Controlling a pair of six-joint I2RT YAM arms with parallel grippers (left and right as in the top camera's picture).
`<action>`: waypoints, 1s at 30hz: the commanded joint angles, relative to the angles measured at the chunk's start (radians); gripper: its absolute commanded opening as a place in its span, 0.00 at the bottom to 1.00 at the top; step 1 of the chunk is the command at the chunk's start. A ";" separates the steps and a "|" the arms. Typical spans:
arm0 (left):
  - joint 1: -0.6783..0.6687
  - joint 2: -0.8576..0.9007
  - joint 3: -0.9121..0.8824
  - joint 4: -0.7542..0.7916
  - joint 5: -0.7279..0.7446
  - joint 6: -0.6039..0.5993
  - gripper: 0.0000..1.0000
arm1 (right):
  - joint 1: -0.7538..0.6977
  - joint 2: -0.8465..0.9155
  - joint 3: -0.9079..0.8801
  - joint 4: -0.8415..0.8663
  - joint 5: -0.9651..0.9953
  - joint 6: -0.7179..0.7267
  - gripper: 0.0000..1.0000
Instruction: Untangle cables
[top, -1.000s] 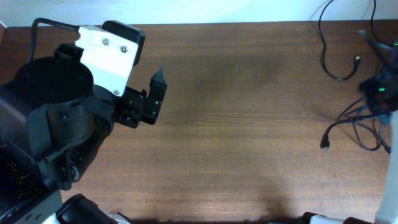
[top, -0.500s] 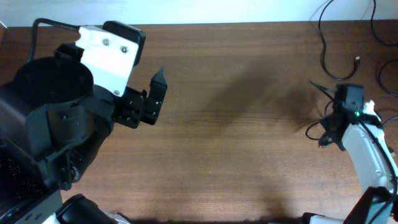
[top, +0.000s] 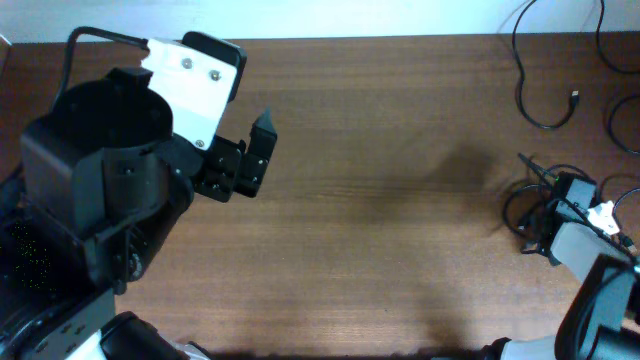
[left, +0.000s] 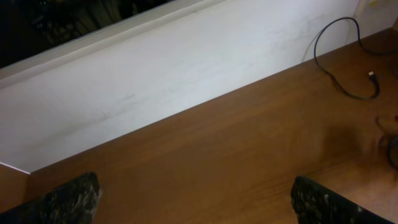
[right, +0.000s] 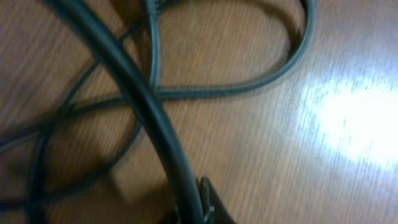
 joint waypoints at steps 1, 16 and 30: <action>0.003 -0.008 -0.003 0.010 0.008 -0.010 0.99 | -0.005 0.109 -0.014 0.032 -0.026 0.012 0.04; 0.003 -0.008 -0.004 0.012 0.008 -0.010 0.99 | -0.003 -0.195 0.114 -0.197 -0.087 -0.003 0.99; 0.003 -0.008 -0.004 0.008 0.039 -0.009 0.99 | -0.003 -0.467 0.384 -0.489 -0.138 -0.057 0.99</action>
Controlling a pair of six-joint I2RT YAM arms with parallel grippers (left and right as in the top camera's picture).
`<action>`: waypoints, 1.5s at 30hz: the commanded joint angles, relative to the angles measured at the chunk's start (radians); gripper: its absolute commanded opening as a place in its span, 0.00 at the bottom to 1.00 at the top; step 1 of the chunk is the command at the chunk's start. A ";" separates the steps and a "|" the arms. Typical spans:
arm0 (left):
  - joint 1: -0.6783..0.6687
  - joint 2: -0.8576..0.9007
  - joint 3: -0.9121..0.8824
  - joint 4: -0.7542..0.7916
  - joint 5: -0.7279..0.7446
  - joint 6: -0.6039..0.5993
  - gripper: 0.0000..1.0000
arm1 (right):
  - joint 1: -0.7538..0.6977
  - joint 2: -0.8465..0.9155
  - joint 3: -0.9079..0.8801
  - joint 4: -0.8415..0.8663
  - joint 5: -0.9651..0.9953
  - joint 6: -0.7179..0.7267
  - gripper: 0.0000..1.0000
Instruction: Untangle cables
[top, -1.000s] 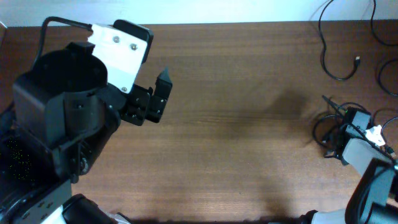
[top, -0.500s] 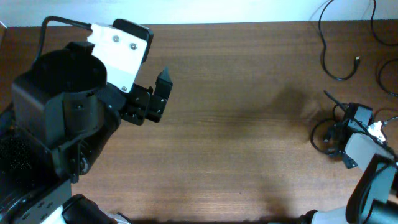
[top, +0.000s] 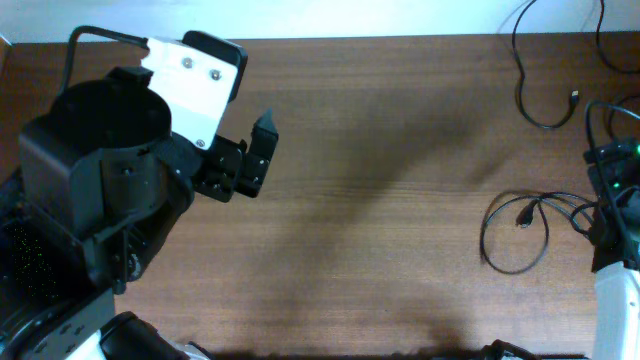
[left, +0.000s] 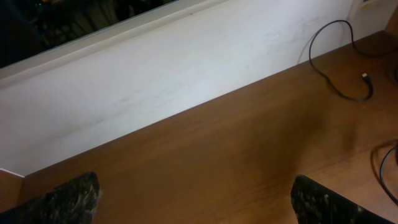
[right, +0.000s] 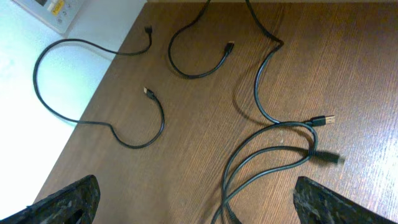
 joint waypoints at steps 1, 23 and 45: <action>0.003 -0.008 -0.004 0.001 0.020 -0.009 0.99 | -0.003 0.065 -0.008 -0.026 -0.013 -0.015 0.99; 0.003 0.004 -0.013 0.014 0.019 -0.010 0.99 | 0.226 0.483 0.188 0.396 -0.289 -0.876 0.99; 0.003 0.063 -0.013 -0.013 0.023 -0.010 0.99 | 0.191 1.483 1.498 -0.512 -0.450 -0.678 0.98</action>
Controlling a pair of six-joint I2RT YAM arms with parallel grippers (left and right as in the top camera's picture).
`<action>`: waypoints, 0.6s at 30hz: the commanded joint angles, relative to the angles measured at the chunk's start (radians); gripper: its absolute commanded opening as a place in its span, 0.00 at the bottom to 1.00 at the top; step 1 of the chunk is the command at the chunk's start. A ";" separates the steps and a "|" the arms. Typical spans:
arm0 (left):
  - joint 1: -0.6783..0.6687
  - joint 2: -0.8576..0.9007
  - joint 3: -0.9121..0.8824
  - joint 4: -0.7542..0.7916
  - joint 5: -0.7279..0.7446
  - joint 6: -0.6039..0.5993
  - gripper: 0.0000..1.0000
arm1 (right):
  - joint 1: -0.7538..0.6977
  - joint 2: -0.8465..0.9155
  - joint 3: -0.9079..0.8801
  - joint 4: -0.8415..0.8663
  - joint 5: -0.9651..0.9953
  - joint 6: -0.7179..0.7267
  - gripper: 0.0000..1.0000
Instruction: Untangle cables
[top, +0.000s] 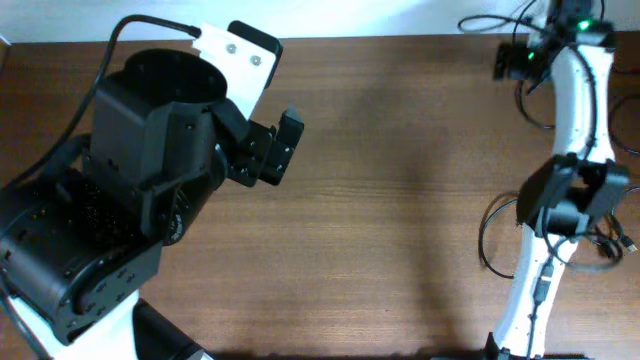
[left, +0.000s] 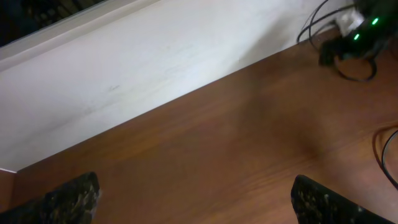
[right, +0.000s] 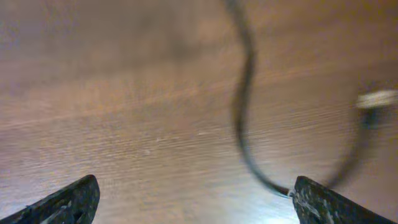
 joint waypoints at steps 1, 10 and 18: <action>0.003 -0.002 0.000 -0.002 0.008 -0.010 0.99 | -0.024 0.056 0.006 -0.003 -0.132 0.082 0.99; 0.003 -0.002 0.000 -0.002 0.023 -0.010 0.99 | -0.041 0.098 0.004 -0.024 -0.068 0.077 0.99; 0.003 -0.002 0.000 -0.002 0.023 -0.010 0.99 | -0.117 0.100 -0.004 -0.037 -0.013 0.072 0.99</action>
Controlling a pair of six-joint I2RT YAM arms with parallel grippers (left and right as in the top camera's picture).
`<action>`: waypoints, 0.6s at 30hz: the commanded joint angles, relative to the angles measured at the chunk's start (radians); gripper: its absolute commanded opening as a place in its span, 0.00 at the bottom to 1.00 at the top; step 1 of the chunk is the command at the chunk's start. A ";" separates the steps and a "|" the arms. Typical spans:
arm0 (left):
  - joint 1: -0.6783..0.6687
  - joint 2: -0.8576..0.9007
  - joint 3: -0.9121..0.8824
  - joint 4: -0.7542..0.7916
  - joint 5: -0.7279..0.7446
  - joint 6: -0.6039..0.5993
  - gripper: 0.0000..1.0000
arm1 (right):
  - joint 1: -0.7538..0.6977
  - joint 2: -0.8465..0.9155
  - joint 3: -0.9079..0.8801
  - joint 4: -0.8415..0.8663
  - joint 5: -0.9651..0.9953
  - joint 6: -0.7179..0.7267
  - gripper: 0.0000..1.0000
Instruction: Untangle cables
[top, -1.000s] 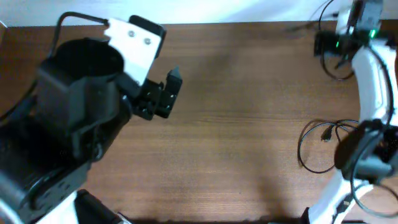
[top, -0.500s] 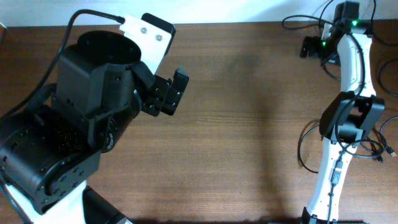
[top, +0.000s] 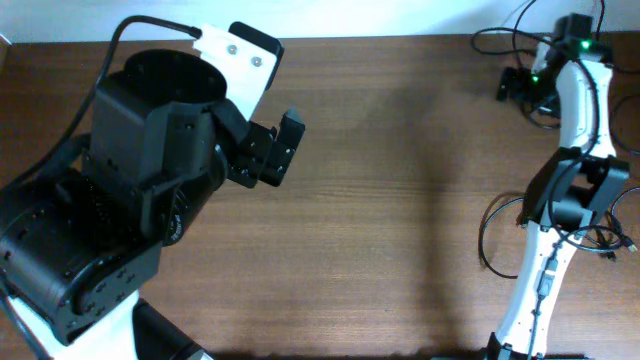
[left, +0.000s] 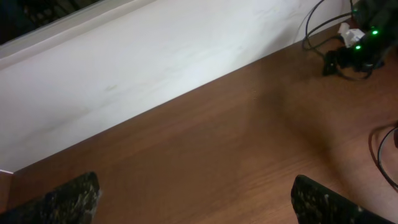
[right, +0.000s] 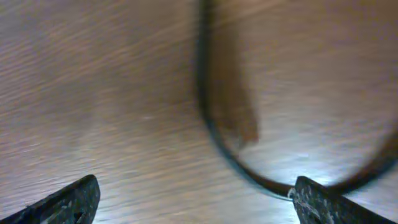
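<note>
Thin black cables lie at the far right of the brown table: a curved cable with a plug (top: 545, 118) by the back edge, and a tangled loop (top: 497, 245) further forward. My right gripper (top: 512, 85) reaches to the back right corner, low over the table. In its wrist view it (right: 196, 200) is open, and a blurred black cable (right: 211, 127) curves under it and runs down to its right fingertip (right: 323, 202). My left gripper (left: 196, 202) is open and holds nothing, high over the table's left half (top: 285, 148).
A white wall (left: 155, 56) runs along the table's back edge. More black cables (top: 600, 45) hang over that edge at the top right. The right arm (top: 560, 190) stretches over the tangled loop. The large left arm body (top: 140, 190) covers the left of the table.
My right gripper has shifted a little forward and to the right at the back corner, and the cable under it now looks larger and closer. The left arm has not moved.
First my right gripper was down in the tangle at the right, a thick cable right against it. Then it stood open, high above, with the loop spread on the table. Later it reached to the back right corner and the left arm had shifted; it now hovers low there.
</note>
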 joint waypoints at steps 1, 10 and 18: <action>0.003 -0.002 0.000 0.000 0.011 -0.010 0.99 | -0.034 0.011 -0.005 -0.001 0.027 0.001 0.98; 0.003 -0.002 0.000 0.000 0.011 -0.010 0.99 | 0.002 0.011 -0.088 0.033 0.024 -0.048 0.84; 0.003 -0.002 0.000 0.000 0.011 -0.010 0.99 | 0.016 0.011 -0.184 0.100 0.024 -0.054 0.38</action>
